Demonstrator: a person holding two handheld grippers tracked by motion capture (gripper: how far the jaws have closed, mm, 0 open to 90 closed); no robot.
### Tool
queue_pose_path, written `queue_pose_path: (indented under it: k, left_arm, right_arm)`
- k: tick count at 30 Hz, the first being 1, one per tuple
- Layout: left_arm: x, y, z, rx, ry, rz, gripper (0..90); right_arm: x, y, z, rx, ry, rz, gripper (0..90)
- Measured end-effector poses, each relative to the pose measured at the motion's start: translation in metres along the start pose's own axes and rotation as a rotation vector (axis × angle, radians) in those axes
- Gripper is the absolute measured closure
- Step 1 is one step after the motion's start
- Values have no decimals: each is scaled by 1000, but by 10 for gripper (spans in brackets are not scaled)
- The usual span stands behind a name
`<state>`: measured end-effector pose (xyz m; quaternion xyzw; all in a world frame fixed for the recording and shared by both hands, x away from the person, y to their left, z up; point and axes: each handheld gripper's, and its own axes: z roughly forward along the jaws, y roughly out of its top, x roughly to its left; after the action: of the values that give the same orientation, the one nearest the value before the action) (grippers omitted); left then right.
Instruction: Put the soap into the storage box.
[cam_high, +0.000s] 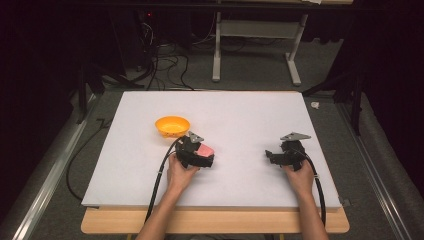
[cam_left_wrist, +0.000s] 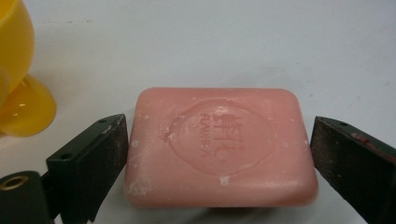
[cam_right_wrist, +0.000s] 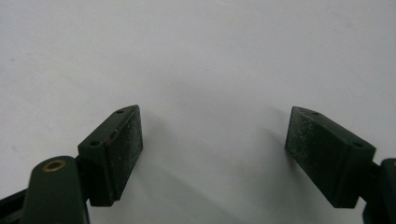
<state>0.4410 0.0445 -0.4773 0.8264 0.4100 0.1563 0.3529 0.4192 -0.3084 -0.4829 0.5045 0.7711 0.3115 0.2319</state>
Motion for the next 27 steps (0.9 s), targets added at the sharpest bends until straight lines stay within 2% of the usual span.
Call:
queue_pose_path:
  k: [8, 17, 27]
  left_arm:
    - [-2, -2, 6, 21, 18, 19, 98]
    - [-2, -3, 8, -4, 19, 15, 125]
    - [-2, -3, 8, -2, 18, 15, 137]
  right_arm:
    - [0, 0, 0, 0, 0, 0, 195]
    - [0, 0, 0, 0, 0, 0, 195]
    - [0, 0, 0, 2, 1, 3, 194]
